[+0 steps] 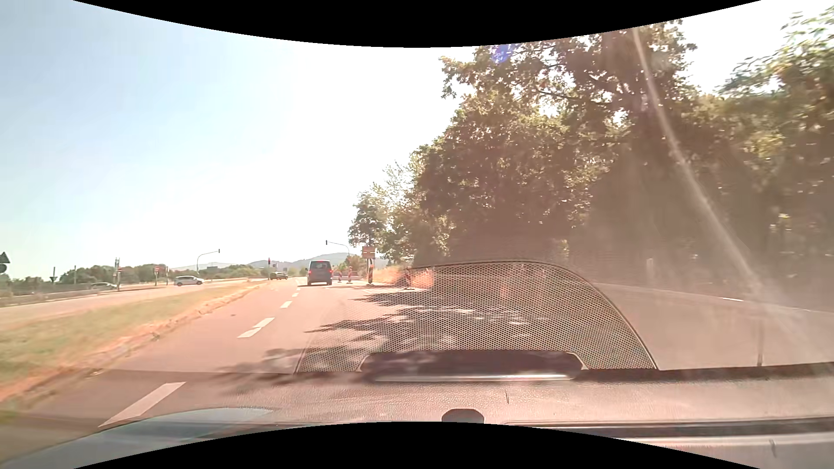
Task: Follow the waypoints while adhering to traffic rules and regulations
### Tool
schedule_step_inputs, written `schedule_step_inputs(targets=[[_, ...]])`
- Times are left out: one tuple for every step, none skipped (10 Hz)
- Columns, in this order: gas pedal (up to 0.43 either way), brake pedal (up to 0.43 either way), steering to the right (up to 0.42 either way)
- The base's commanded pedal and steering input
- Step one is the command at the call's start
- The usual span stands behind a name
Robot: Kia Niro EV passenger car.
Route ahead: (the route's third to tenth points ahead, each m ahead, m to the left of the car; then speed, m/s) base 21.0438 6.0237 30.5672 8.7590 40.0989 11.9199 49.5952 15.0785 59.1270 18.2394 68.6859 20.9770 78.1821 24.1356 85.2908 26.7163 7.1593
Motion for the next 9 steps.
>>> schedule_step_inputs(targets=[[0.098,0.000,-0.123],[0.079,0.000,-0.118],[0.079,0.000,-0.113],[0.079,0.000,-0.110],[0.079,0.000,-0.106],[0.079,0.000,-0.103],[0.079,0.000,-0.100],[0.079,0.000,-0.099],[0.067,0.000,-0.096]])
